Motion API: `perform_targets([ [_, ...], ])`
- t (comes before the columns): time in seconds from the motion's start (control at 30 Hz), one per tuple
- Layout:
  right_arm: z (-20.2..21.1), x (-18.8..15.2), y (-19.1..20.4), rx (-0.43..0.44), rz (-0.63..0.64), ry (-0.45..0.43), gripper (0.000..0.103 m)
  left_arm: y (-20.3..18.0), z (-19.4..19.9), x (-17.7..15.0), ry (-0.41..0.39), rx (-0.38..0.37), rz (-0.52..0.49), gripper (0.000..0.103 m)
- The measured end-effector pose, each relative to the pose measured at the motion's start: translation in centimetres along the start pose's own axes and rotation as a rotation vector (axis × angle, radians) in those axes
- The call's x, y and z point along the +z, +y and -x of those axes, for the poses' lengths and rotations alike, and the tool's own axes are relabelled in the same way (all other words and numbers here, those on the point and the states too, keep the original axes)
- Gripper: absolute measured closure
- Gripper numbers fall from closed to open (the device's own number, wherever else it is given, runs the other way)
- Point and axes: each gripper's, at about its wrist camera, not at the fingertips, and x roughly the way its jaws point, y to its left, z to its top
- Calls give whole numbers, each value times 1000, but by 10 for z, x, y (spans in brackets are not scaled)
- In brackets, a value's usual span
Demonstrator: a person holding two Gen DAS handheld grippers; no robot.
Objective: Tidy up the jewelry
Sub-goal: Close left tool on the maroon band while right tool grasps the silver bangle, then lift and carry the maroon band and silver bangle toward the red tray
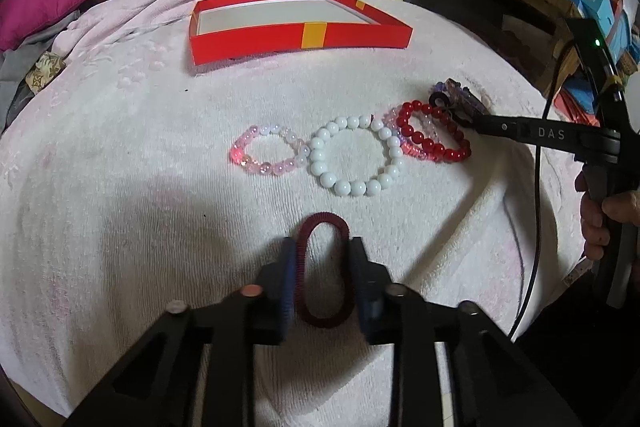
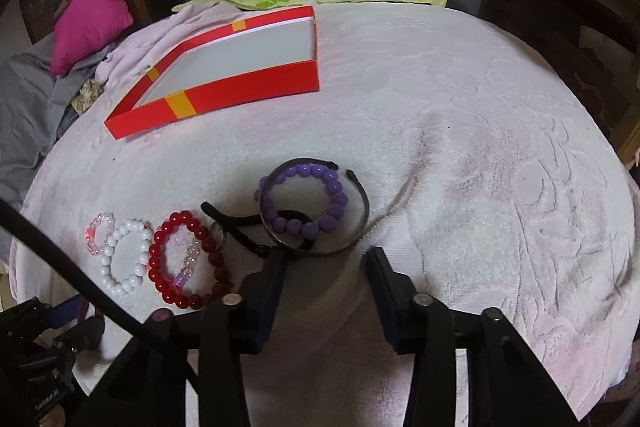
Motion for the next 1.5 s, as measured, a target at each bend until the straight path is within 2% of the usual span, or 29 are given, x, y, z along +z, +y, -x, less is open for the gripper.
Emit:
perform_targets([
  [0.03,1,0,-2,9,-8,0,60,1,0,0,-4,-6,5,88],
  [0.13,5,-2,-11,46,-43,-8,60,2,1,0,-13,-10,7,93],
  [0.43,18,-1,-28,125,-120,-65,60,3,11,0,-66,9,11,95],
  [0.63,19,0,-44,227,-228,-62,60,5,17,3,-94,15,19,95],
  [0.83,9,11,-61,224,-338,-65,60,4,19,6,-103,10,22,95],
  [1.0,-11,26,-57,219,-316,-27,60,5,17,5,-90,15,25,95],
  [1.1,-16,29,-49,144,-241,-16,76,8,15,5,-80,18,39,95],
  [1.17,-12,30,-48,119,-229,-30,97,10,14,5,-78,23,46,95],
  [1.4,6,28,-55,190,-259,-79,100,7,13,7,-84,31,40,95],
  [1.5,13,27,-53,279,-265,-84,96,9,12,8,-78,31,51,95],
])
